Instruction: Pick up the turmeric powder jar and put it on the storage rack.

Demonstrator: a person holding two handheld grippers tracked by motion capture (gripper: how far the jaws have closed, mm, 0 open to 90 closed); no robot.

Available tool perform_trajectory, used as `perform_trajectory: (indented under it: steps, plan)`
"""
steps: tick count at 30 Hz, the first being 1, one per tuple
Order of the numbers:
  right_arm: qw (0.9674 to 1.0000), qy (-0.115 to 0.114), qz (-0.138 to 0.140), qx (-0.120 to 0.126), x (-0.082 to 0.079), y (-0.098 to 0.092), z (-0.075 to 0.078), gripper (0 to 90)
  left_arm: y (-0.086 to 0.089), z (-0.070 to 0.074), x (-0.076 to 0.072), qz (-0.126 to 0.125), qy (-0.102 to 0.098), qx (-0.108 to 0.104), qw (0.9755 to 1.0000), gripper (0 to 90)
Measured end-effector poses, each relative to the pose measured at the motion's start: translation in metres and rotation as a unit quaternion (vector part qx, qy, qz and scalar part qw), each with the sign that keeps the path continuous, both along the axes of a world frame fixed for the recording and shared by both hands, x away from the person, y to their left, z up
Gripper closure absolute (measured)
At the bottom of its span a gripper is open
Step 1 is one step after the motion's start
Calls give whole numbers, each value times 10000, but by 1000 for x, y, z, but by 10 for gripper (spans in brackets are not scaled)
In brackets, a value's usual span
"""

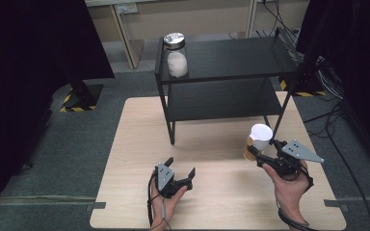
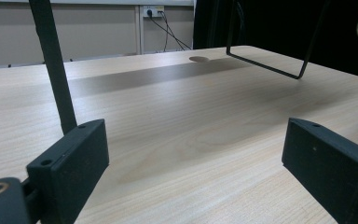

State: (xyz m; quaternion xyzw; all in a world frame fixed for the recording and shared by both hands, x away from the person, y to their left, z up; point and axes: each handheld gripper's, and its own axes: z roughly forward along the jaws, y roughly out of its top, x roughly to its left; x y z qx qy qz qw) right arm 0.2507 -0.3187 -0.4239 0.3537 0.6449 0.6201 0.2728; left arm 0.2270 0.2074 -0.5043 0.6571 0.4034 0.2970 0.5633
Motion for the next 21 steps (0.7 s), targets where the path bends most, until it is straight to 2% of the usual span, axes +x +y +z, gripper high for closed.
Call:
perform_trajectory:
  steps: [14,21]
  plan:
    - [9989,-438,-151,18,-1,0,27,306,0,0,0,0,-13,14,10000,66]
    - [9983,-558,-168,33,1,2,39,307,0,0,0,-3,-13,23,10000,66]
